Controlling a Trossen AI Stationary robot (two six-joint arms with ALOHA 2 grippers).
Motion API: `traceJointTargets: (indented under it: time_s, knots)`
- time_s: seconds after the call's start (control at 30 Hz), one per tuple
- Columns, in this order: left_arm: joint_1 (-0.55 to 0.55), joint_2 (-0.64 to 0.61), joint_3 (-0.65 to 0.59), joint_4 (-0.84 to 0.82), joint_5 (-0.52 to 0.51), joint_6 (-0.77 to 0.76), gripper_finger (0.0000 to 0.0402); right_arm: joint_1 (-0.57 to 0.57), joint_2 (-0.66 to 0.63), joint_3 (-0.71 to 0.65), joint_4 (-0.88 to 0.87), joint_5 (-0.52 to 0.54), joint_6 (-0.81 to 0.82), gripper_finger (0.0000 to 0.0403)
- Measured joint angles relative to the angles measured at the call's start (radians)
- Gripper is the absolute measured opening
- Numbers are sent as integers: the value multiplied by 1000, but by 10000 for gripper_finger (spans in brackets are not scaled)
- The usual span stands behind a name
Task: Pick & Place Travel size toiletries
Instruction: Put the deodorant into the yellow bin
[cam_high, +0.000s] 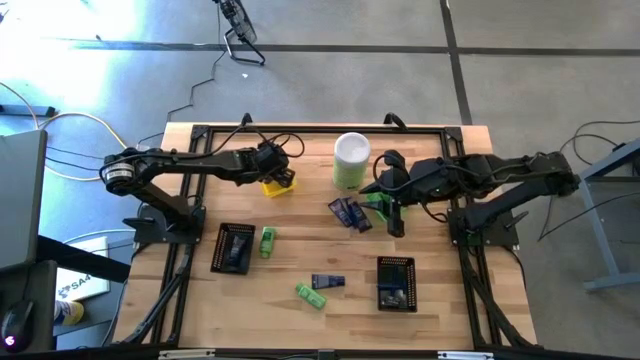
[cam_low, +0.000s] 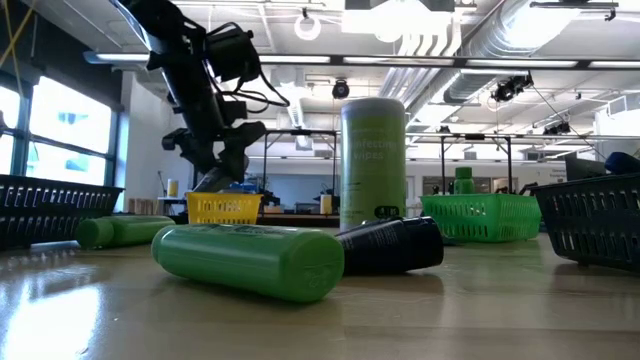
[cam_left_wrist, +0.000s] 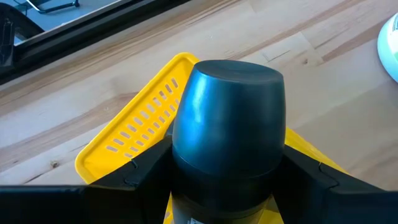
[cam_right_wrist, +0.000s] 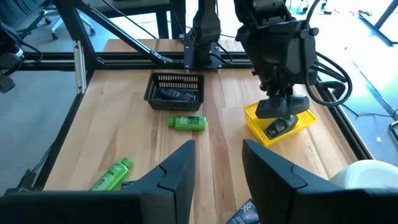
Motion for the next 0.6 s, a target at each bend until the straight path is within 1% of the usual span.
traceJointTargets:
  time_s: [0.43,0.5,0.6]
  knots:
    - [0,0,0,2,1,0,220,0,0,0,-4,0,30,125]
    - [0,0,0,2,1,0,226,0,0,0,-4,0,30,125]
    - [0,0,0,2,1,0,248,0,0,0,-4,0,30,125]
